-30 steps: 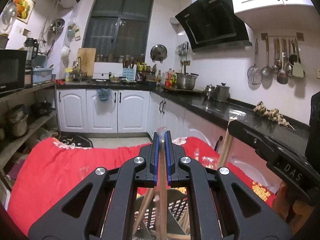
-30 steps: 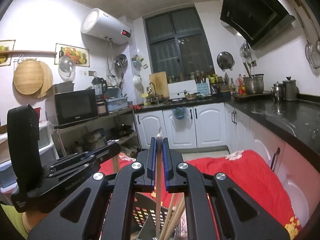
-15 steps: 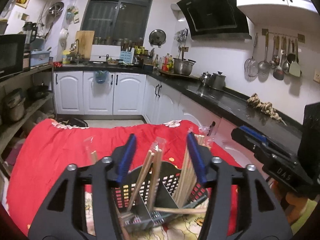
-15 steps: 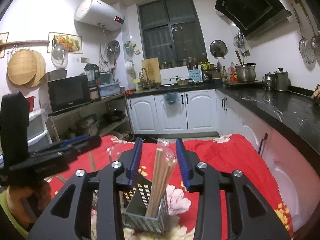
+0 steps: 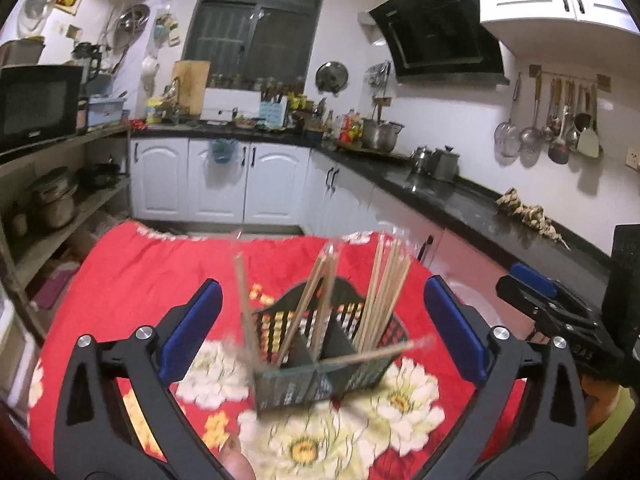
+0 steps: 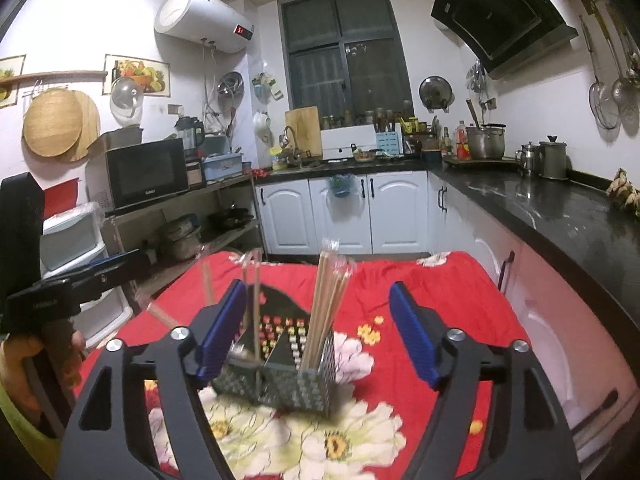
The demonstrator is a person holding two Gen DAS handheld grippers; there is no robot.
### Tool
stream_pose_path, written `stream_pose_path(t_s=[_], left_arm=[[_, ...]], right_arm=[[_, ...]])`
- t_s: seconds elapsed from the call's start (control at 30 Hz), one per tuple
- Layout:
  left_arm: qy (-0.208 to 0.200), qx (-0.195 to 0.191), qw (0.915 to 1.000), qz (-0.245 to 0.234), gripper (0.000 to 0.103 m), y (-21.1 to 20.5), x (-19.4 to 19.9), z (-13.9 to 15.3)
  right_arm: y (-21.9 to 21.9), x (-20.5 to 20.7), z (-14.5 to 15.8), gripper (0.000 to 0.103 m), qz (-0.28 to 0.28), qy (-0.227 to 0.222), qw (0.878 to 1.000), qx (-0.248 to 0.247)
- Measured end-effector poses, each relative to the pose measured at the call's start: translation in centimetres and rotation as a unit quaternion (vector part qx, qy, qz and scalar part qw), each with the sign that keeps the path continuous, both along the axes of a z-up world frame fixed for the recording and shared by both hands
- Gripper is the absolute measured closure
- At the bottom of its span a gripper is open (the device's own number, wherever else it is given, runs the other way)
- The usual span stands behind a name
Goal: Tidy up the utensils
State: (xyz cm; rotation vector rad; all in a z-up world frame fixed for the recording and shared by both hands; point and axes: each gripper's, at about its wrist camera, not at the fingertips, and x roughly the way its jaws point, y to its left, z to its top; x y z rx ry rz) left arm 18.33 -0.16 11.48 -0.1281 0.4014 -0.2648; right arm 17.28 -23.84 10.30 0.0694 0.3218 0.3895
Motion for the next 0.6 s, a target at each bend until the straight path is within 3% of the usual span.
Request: stream_pose_path(t_s=[0.17, 0.43, 0.6], left_arm=[[0.025, 0.019, 0.9994, 0.012, 0.01, 0.0, -2.2, -1.8], [0.068, 0.019, 0.9971, 0.028, 0.01, -0.3, -5.1, -6.1], [0.064, 0.02, 0.9964, 0.052, 0.01, -0.8, -6.9, -8.5]], right_arm=[[0.3, -2.2, -1.4, 0.018, 0.009, 0.019, 1.0, -0.011], [1.0, -5.5, -5.6, 0.011, 0.019, 0.061, 0.998, -0.03], [0.8, -7.3, -8.2, 0.007, 0.016, 0.073, 0.997, -0.027]])
